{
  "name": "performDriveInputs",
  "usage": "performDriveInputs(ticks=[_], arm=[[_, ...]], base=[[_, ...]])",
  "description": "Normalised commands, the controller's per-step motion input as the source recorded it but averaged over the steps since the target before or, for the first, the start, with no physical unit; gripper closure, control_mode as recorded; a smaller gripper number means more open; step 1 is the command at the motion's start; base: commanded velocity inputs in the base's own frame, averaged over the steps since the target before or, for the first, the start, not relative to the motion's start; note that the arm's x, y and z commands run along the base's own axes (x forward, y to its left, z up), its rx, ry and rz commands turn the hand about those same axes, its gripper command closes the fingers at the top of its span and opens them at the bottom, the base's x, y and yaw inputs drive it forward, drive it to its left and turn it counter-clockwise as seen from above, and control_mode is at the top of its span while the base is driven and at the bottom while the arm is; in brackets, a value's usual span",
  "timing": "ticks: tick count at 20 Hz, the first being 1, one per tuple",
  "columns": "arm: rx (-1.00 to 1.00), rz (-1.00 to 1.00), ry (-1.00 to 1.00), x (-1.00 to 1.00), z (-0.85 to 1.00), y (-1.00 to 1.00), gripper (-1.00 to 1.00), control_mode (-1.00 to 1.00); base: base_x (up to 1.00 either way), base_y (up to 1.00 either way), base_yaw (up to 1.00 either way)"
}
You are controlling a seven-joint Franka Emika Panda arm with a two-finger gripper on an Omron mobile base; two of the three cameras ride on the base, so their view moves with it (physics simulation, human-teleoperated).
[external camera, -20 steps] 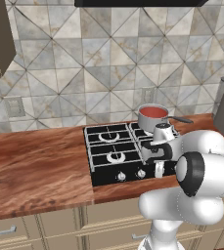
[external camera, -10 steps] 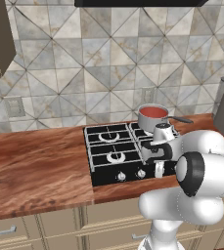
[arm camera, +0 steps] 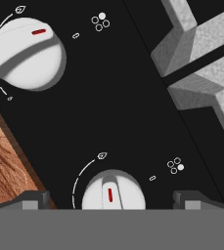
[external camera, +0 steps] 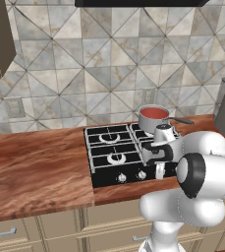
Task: Wait until the marinara sauce is simmered to a deep red color and then turn off the stove.
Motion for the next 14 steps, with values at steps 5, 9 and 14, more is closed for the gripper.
performDriveInputs(ticks=[5,9,14], arm=[[0.0,0.0,0.0,0.0,0.0,0.0,-1.0,-1.0],[0.0,0.0,0.0,0.0,0.0,0.0,-1.0,-1.0],[0.0,0.0,0.0,0.0,0.0,0.0,-1.0,-1.0]], base=[[0.0,0.0,0.0],[0.0,0.0,0.0],[0.0,0.0,0.0]])
